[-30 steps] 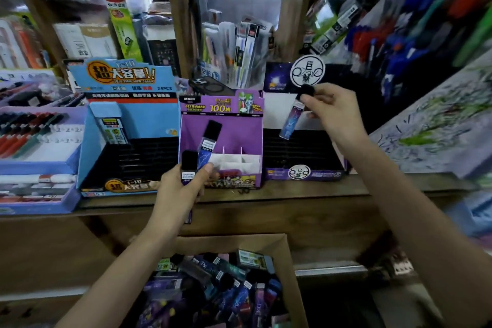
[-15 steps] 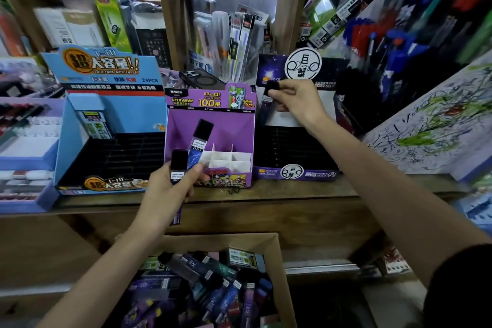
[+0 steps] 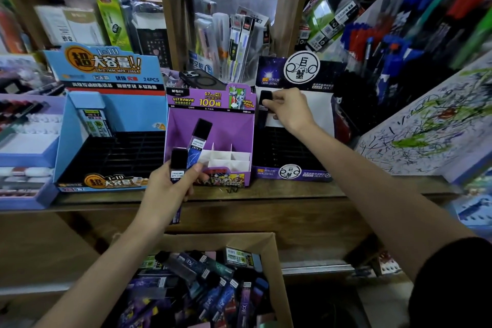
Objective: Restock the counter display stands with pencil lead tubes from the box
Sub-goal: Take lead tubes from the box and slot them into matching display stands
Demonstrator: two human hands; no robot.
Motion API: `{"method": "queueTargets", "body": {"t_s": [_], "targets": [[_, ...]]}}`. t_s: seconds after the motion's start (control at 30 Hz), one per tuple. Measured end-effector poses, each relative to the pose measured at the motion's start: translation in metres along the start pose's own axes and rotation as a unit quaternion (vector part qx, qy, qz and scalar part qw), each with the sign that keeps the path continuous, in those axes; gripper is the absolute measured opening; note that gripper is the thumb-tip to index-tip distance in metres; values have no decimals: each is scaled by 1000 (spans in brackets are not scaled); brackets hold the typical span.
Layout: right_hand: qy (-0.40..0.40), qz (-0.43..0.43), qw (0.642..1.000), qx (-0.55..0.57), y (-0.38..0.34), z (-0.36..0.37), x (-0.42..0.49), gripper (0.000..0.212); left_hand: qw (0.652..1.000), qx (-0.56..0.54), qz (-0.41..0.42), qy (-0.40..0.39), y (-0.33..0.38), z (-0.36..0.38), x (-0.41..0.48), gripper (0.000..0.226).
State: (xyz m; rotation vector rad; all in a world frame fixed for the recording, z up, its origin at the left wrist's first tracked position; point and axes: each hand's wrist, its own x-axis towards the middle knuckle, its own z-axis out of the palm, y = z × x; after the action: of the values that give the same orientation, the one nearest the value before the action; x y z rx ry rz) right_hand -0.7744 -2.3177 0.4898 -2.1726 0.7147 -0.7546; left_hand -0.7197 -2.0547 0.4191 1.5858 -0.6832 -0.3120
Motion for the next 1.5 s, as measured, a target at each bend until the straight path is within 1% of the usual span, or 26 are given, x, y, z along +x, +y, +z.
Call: {"method": "queueTargets", "body": {"t_s": [0.03, 0.1, 0.13, 0.17, 0.27, 0.33, 0.4, 0.53, 0.67, 0.7, 0.73, 0.77, 0.8, 0.83, 0.87, 0.9, 0.97, 1.03, 1.07, 1.13, 1.2, 1.27, 1.33, 1.37, 1.4, 1.5], "targets": [[-8, -3, 999, -40, -2, 0, 0, 45, 1000, 0, -1, 2, 0, 0, -1, 12], [-25, -2, 987, -159, -4, -1, -2, 48, 1000, 2, -1, 6, 0, 2, -1, 10], [-29, -3, 979, -200, -2, -2, -7, 50, 1000, 2, -1, 7, 1, 2, -2, 11], [-32, -4, 976, -217, 1, -3, -14, 50, 1000, 0, -1, 6, 1, 2, -2, 12], [-63, -22, 976, -207, 21, -9, -45, 41, 1000, -1, -3, -9, 2, 3, -5, 16], [-126, -24, 970, -206, 34, -12, -66, 47, 1000, 0, -4, -15, 3, 5, -7, 17], [-171, -2, 963, -209, 45, -13, -77, 53, 1000, 2, -3, -19, 6, 10, -8, 17], [-179, 13, 959, -217, 46, -15, -87, 53, 999, -25, -3, -23, 15, 25, -12, 10], [-206, 3, 958, -200, 40, -24, -97, 51, 998, -28, 10, -50, 27, 47, -17, 13], [-202, -3, 961, -191, 37, -27, -99, 49, 998, -35, 10, -56, 30, 52, -16, 13], [-188, -7, 970, -156, 33, -30, -101, 45, 997, -47, 7, -60, 33, 57, -15, 13], [-169, -2, 982, -85, 26, -33, -103, 39, 996, -57, 3, -63, 36, 61, -14, 13], [-157, 13, 987, 17, 18, -35, -105, 31, 996, -62, 2, -65, 38, 66, -13, 13], [-155, 36, 980, 120, 9, -36, -107, 24, 996, -60, 5, -68, 39, 69, -12, 14], [-158, 54, 966, 197, 1, -37, -109, 18, 996, -54, 9, -75, 40, 73, -10, 15], [-158, 57, 956, 240, -5, -36, -110, 12, 995, -49, 15, -84, 42, 76, -10, 14], [-141, 39, 950, 274, -14, -34, -111, 6, 993, -50, 26, -103, 46, 82, -7, 8], [-105, 25, 950, 292, -21, -39, -108, 8, 993, -45, 32, -100, 47, 85, -3, 5], [-76, 25, 950, 303, -23, -44, -104, 8, 995, -38, 33, -86, 45, 85, -1, 6], [16, 31, 952, 304, -22, -60, -90, 7, 998, 3, 38, -47, 40, 80, 3, 10], [95, 17, 969, 229, -17, -73, -73, 8, 998, 46, 38, -24, 35, 73, 4, 13], [100, 0, 985, 138, -10, -72, -59, 7, 998, 39, 35, -32, 34, 68, 1, 23], [73, -6, 994, 83, -3, -59, -50, 4, 998, 24, 35, -48, 35, 64, -2, 32], [57, -12, 996, 68, 1, -51, -47, 3, 998, 19, 36, -57, 35, 63, -4, 33], [43, -18, 997, 60, 4, -43, -44, 2, 997, 14, 37, -67, 34, 61, -6, 31], [28, -27, 998, 54, 11, -29, -38, 11, 996, -5, 32, -87, 33, 55, -10, 16]]}}
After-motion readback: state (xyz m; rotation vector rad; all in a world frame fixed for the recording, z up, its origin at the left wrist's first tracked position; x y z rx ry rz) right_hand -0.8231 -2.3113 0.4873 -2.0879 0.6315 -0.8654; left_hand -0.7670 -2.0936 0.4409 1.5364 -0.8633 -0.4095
